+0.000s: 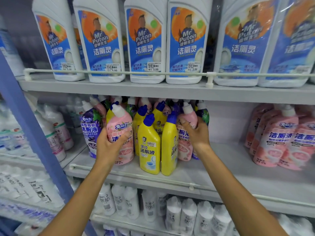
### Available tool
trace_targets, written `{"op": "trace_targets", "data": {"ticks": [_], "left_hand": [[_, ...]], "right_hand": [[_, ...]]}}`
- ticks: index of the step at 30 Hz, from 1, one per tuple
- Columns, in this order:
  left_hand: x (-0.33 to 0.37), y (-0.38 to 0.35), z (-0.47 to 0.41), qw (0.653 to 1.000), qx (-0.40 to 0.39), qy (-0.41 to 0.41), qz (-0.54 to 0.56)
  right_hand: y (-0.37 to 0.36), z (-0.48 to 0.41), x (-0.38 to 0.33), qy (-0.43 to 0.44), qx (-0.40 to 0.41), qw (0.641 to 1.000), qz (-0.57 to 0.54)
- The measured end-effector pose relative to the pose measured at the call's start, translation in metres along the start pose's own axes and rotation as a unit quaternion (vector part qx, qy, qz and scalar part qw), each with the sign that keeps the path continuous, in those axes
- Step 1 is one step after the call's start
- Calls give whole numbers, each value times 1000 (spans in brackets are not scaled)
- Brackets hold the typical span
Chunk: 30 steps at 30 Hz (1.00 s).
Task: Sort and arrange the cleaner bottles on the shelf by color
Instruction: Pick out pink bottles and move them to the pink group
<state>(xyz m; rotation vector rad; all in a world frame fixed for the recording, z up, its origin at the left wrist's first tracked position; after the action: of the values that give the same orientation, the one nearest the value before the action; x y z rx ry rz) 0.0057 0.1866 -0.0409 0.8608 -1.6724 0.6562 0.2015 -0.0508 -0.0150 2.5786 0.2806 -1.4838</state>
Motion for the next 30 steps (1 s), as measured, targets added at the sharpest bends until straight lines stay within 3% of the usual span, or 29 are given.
{"op": "trace_targets", "data": {"ticks": [7, 16, 25, 30], "left_hand": [[39, -5, 44, 998, -30, -11, 59], [59, -63, 112, 985, -130, -3, 110], [71, -176, 142, 972, -212, 17, 101], [69, -277, 166, 961, -250, 66, 94]], "right_hand": [[36, 37, -28, -16, 45, 999, -13], [89, 87, -43, -10, 42, 998, 43], [193, 79, -53, 9, 52, 997, 64], [282, 62, -40, 3, 65, 994, 85]]}}
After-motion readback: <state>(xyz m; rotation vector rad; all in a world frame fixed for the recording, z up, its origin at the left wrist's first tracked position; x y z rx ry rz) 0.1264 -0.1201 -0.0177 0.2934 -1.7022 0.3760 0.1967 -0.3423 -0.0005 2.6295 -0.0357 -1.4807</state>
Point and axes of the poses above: each hand's wrist, its own z-axis away from the middle knuckle, its own y-axis out of the back of the hand, x = y × z, the point moved 3 cm from there along -z, towards the middle knuckle, and after that the axes turned 8 degrees about y, right-handed, at the moved point
